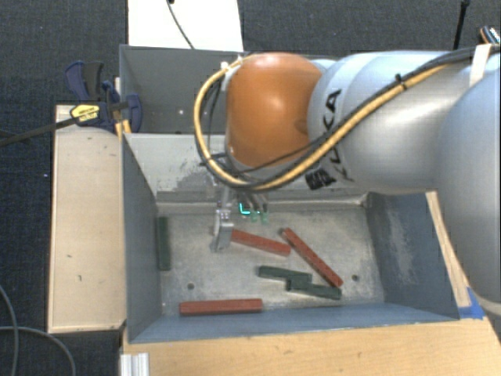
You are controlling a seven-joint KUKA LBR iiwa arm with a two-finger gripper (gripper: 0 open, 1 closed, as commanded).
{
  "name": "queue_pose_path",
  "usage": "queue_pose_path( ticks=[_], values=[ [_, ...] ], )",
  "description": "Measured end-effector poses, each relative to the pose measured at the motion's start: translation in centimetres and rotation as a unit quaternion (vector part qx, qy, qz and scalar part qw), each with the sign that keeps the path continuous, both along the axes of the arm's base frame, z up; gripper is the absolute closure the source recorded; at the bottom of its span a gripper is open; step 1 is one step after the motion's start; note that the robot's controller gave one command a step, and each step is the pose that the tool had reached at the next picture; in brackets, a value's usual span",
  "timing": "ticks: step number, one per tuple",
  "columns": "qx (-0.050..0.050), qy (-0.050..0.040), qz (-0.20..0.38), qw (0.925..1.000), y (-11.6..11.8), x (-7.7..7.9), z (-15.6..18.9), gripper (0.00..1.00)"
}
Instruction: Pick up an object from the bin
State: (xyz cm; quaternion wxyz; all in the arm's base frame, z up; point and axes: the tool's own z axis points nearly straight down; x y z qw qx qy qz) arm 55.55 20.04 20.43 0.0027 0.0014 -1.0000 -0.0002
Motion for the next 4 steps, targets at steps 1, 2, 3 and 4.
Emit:
queue_pose_path(
  ticks=[1, 2, 3, 4],
  values=[
    [-0.002, -0.0005, -0.005, 1.0, -7.6, 2.7, -8.3, 0.0],
    [-0.001, -0.0005, -0.045, 0.999, -11.8, 0.8, -13.7, 0.0],
    [0.001, -0.0036, -0.046, 0.9989, -11.5, 0.9, -13.4, 1.0],
    [0.0, -0.0082, -0.063, 0.998, -14.3, 2.3, -0.5, 1.0]
  ],
)
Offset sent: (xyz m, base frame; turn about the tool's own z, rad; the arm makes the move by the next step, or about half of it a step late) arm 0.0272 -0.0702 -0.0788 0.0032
